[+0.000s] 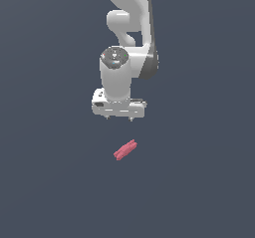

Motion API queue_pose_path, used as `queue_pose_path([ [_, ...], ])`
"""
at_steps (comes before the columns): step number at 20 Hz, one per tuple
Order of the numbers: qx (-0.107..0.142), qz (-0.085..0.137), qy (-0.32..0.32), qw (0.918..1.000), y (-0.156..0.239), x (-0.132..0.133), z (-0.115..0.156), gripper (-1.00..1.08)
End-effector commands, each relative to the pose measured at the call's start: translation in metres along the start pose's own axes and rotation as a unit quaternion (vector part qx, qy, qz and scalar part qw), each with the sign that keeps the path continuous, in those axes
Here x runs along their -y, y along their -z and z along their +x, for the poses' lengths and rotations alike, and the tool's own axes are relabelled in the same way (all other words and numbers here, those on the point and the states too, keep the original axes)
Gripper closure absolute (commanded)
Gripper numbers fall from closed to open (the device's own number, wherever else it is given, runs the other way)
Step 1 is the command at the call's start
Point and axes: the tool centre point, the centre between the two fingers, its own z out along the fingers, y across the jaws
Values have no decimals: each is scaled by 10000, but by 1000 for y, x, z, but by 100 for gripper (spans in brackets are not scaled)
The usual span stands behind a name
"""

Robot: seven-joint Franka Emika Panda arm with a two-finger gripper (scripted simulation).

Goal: Pick up the object and move it to a goal position.

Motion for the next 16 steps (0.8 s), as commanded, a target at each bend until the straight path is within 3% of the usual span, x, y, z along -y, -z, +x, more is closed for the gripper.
queue_pose_path([
  [1, 0, 0, 0, 10000, 0, 0, 0, -92],
  [10, -39, 51, 333, 9994, 4, 27, -1, -92],
  [16, -39, 52, 321, 9995, 4, 27, -1, -92],
])
